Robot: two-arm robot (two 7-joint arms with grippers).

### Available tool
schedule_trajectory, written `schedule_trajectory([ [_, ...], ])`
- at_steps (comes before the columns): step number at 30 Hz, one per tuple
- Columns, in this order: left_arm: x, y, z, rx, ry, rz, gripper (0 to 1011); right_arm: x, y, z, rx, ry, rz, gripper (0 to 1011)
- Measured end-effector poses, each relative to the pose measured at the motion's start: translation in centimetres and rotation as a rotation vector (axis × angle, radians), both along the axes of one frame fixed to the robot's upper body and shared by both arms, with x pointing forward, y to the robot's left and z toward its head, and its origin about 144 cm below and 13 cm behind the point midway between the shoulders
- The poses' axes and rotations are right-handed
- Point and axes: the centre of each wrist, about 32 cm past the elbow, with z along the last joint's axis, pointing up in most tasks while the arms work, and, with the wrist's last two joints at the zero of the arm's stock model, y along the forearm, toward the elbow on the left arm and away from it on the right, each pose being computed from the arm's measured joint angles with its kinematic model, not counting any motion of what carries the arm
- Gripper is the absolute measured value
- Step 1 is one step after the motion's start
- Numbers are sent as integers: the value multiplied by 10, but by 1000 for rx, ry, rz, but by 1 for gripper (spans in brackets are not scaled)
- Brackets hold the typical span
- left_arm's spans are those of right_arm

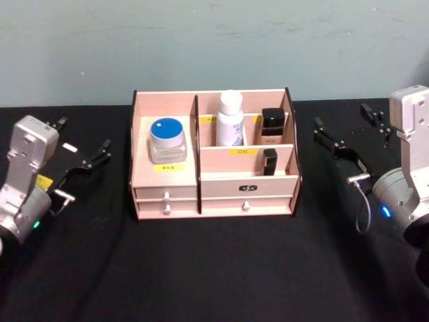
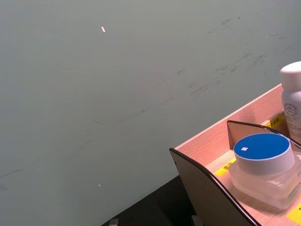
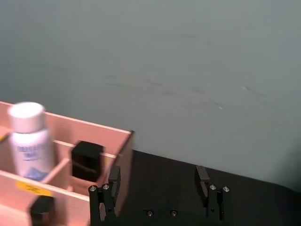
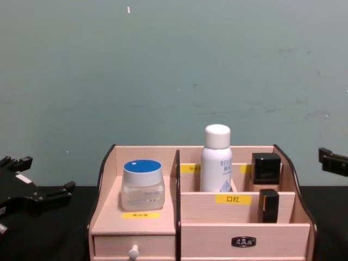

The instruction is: Pick up the facial cleanser and watermelon frost from the table and place them into the tiered storage box.

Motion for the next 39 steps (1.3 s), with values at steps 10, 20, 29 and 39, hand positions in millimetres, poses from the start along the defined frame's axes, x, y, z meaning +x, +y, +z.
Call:
schedule_trajectory([
  [10, 0, 0, 0, 0, 0, 0, 1001, 13, 4, -18, -30, 60, -73, 1002],
  [20, 0, 0, 0, 0, 0, 0, 1001, 19, 7, -23, -44, 92, -87, 1002],
  [29, 0, 0, 0, 0, 0, 0, 1001, 18, 7, -23, -43, 89, -86, 1002],
  [39, 0, 0, 0, 0, 0, 0, 1001, 18, 7, -22, -41, 86, -84, 1003],
])
